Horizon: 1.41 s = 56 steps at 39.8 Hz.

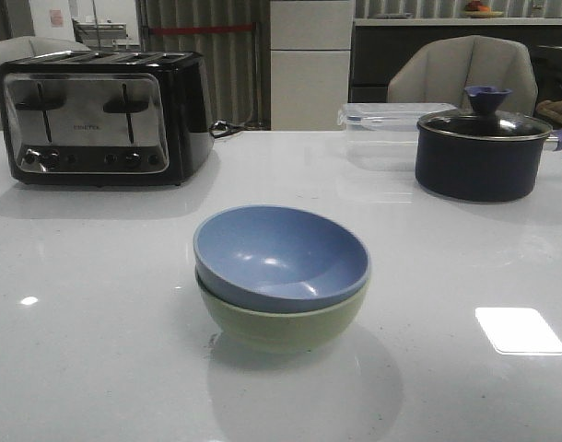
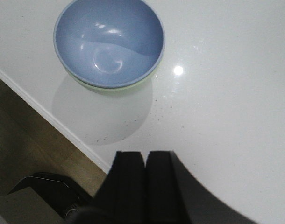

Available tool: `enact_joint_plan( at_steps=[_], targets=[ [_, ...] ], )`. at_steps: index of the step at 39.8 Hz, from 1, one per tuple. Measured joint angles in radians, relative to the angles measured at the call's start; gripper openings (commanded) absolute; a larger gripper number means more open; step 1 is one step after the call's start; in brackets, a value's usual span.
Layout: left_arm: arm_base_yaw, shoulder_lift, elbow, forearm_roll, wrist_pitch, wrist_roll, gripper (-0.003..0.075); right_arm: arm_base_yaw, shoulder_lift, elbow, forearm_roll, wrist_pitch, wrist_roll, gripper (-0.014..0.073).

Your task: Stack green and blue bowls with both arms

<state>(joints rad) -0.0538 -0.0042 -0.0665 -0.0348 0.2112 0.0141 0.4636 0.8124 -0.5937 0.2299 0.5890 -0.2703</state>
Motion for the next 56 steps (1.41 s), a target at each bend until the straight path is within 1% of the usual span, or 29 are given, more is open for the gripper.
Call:
enact_joint_plan(
  at_steps=[5,16,56],
  targets=[
    [0.006,0.000,0.070,0.000,-0.074,-0.014,0.0093,0.000,0.000,0.000,0.000,0.000,0.000,0.0053],
    [0.006,0.000,0.070,0.000,-0.168,-0.014,0.0093,0.000,0.000,0.000,0.000,0.000,0.000,0.0053],
    [0.008,0.000,0.070,0.000,-0.174,-0.014,0.0093,0.000,0.000,0.000,0.000,0.000,0.000,0.0053]
  ],
)
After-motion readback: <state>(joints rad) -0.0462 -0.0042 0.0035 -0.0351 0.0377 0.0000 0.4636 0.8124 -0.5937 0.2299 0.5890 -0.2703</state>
